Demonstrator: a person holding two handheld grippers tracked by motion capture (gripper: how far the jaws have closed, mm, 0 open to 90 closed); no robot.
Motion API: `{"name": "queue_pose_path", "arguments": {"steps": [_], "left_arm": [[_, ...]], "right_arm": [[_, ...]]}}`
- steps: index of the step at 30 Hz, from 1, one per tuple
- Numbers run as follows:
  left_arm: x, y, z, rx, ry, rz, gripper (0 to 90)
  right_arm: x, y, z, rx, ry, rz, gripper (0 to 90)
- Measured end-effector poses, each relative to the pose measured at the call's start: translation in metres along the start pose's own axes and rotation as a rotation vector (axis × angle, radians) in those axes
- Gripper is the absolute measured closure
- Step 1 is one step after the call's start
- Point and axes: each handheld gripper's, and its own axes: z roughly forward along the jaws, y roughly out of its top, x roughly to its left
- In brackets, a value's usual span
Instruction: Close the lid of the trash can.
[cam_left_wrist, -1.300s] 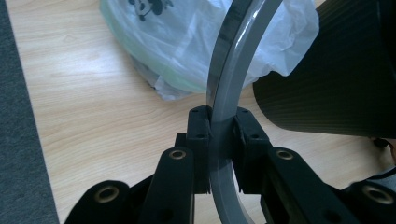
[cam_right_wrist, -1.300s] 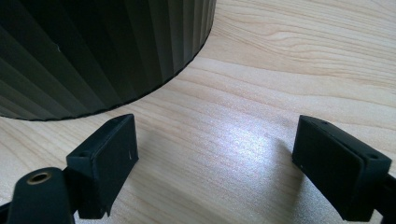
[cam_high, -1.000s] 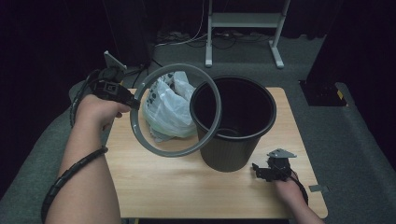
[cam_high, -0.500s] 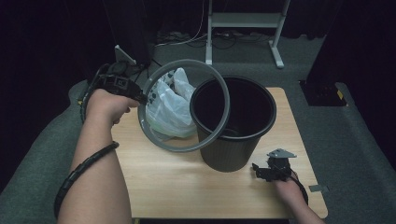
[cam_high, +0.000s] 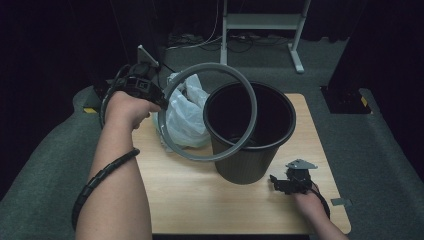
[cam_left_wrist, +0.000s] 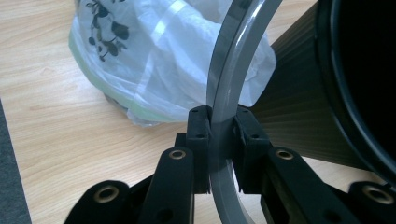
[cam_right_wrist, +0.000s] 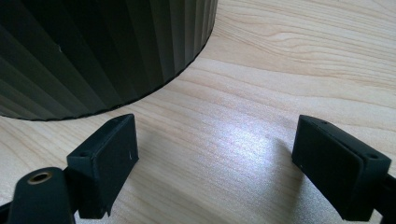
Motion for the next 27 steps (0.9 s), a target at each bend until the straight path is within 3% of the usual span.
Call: {"name": "queue_pose_path", "arguments": {"steps": [27], "left_arm": [[-0.058, 0.037, 0.011, 0.001, -0.001, 0.091, 78.4]], "right_arm": [[0.001, -0.001, -0.001, 0.001, 0.004, -0.002, 14.4]]}}
